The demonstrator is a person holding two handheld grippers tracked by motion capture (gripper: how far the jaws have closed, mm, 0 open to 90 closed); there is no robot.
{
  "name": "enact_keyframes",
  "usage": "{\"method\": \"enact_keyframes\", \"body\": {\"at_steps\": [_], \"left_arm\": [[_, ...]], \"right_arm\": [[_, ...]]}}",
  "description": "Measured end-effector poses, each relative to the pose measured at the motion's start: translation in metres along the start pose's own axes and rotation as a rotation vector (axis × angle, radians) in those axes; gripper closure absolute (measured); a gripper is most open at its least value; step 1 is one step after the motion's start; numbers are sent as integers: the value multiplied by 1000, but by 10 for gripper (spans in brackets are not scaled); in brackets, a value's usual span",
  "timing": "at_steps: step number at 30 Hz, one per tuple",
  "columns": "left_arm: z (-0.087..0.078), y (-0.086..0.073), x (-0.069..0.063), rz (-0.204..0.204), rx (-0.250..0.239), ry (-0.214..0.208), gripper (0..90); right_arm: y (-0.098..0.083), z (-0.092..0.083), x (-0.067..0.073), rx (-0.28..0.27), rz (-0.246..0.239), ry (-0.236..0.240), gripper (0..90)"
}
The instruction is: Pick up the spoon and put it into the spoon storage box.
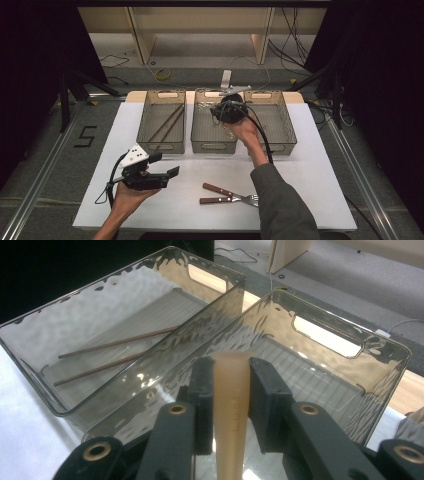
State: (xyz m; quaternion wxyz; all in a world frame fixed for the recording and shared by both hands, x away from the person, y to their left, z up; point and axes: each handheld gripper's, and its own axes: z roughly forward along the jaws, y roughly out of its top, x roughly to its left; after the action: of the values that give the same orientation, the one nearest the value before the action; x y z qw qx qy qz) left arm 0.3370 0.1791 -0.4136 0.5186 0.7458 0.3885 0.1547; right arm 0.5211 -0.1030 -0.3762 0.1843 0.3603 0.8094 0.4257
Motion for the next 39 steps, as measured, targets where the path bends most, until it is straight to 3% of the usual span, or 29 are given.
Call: {"method": "enact_keyframes", "body": {"at_steps": [12, 17, 24, 27, 33, 39], "left_arm": [[0, 0, 0, 3, 2, -1, 179], [-1, 0, 0, 1, 3, -1, 179], [-1, 0, 0, 1, 4, 1, 179], [-1, 0, 1, -3, 1, 3, 179], [0, -1, 1, -3, 6, 5, 175], [0, -1, 1, -3, 7, 8, 174]], "right_arm": [[-5, 10, -4, 18, 29, -11, 723], [-5, 10, -5, 27, 60, -25, 583], [-3, -8, -7, 8, 57, -3, 508], [-6, -19, -5, 2, 32, 17, 487], [-20, -42, 4, 70, -27, 90, 410], [-35, -66, 17, 99, -61, 140, 367]]}}
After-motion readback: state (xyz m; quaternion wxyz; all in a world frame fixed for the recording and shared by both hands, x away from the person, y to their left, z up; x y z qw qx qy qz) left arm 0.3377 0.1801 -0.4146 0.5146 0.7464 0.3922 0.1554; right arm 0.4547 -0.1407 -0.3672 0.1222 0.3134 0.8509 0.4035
